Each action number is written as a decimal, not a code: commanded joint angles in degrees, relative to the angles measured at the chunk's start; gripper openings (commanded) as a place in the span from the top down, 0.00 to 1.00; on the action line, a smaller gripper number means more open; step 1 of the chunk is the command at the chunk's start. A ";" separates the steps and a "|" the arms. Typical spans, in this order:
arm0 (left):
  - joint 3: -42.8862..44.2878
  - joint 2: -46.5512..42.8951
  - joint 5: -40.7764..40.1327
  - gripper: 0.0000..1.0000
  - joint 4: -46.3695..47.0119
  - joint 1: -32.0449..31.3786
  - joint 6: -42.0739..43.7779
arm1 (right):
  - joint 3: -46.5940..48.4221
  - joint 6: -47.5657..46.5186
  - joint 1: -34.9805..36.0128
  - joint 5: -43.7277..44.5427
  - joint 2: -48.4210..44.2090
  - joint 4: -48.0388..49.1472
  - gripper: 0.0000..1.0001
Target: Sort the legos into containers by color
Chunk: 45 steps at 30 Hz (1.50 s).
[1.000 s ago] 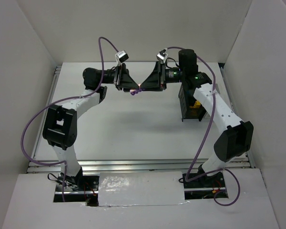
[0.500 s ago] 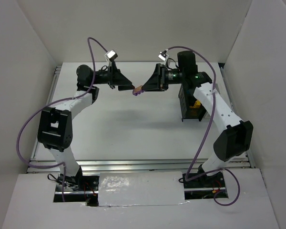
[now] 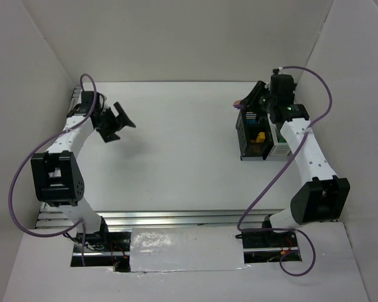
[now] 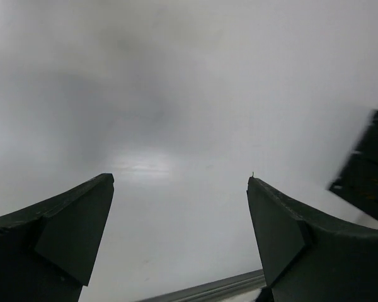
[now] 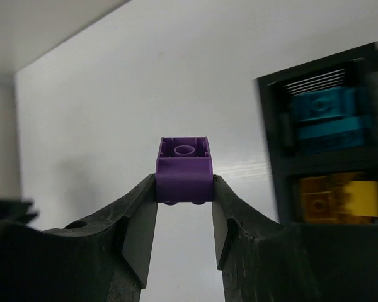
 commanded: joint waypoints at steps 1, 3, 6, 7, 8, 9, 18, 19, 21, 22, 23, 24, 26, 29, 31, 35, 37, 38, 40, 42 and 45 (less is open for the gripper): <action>-1.70 -2.07 -13.49 0.01 -11.16 -0.26 5.54 | 0.40 -1.45 -1.32 20.88 -3.67 0.70 1.00; -3.19 -2.16 -16.04 0.01 -11.52 -0.26 5.90 | 0.66 -1.89 -2.98 28.18 -4.03 -0.44 1.00; -5.48 -1.64 -16.67 0.00 -10.91 -0.34 6.42 | 1.89 -3.73 -4.22 33.03 -3.33 -2.03 1.00; -5.92 -1.28 -16.06 0.01 -10.73 -0.26 6.43 | 2.68 -4.09 -5.09 33.47 -2.80 -2.99 1.00; -6.10 -0.41 -14.40 0.00 -10.73 -0.34 6.51 | 4.68 -4.87 -5.10 35.13 -1.41 -3.69 1.00; -6.01 0.21 -13.25 0.01 -10.64 -0.26 6.51 | 5.84 -4.88 -5.10 36.45 -0.52 -4.92 1.00; -0.74 7.60 -11.65 0.01 -12.66 -0.26 6.51 | 11.29 -7.25 -11.25 36.04 6.16 -9.05 1.00; -0.39 7.77 -12.09 0.00 -12.75 -0.26 6.69 | 12.08 -7.17 -11.34 35.68 7.65 -10.02 1.00; -0.21 8.12 -12.09 0.00 -12.93 -0.17 6.86 | 13.14 -7.17 -11.43 34.89 8.71 -11.51 1.00; -0.30 8.21 -11.92 0.01 -12.93 -0.17 6.86 | 12.97 -7.08 -11.43 34.28 9.06 -11.35 1.00; -0.30 8.30 -11.31 0.01 -12.67 -0.17 6.95 | 11.66 -7.08 -11.43 33.49 8.89 -10.65 1.00; -0.30 8.30 -10.87 0.01 -12.58 -0.17 6.95 | 11.21 -6.91 -11.43 32.69 8.98 -9.77 1.00; -0.39 8.39 -9.99 0.00 -12.49 -0.17 7.13 | 10.68 -6.29 -11.34 32.25 9.77 -9.59 1.00; -0.47 8.30 -8.93 0.00 -12.40 -0.17 7.13 | 10.42 -5.06 -11.61 32.77 10.74 -10.29 1.00; -0.56 7.69 -8.75 0.00 -12.40 -0.17 7.30 | 9.28 -4.53 -11.87 32.07 10.91 -10.03 0.95; -1.17 6.46 -10.33 0.01 -12.49 -0.26 7.57 | 8.22 -3.74 -12.48 31.20 11.26 -9.06 0.79; -1.70 5.58 -10.77 0.00 -12.40 -0.26 7.66 | 8.13 -3.65 -13.10 29.36 11.53 -8.71 0.62; -2.31 5.14 -10.95 0.01 -12.14 -0.26 7.66 | 7.87 -3.48 -13.01 29.35 11.61 -8.45 0.56; -3.11 3.82 -10.95 0.00 -11.87 -0.34 7.83 | 7.96 -3.30 -13.19 28.82 11.79 -8.36 0.43; -3.20 2.25 -11.74 0.00 -11.96 -0.61 7.92 | 9.44 -2.95 -13.28 28.30 12.14 -8.71 0.39; -2.85 0.22 -13.06 0.01 -12.22 -1.40 8.09 | 12.78 -1.90 -13.36 27.33 11.62 -9.06 0.31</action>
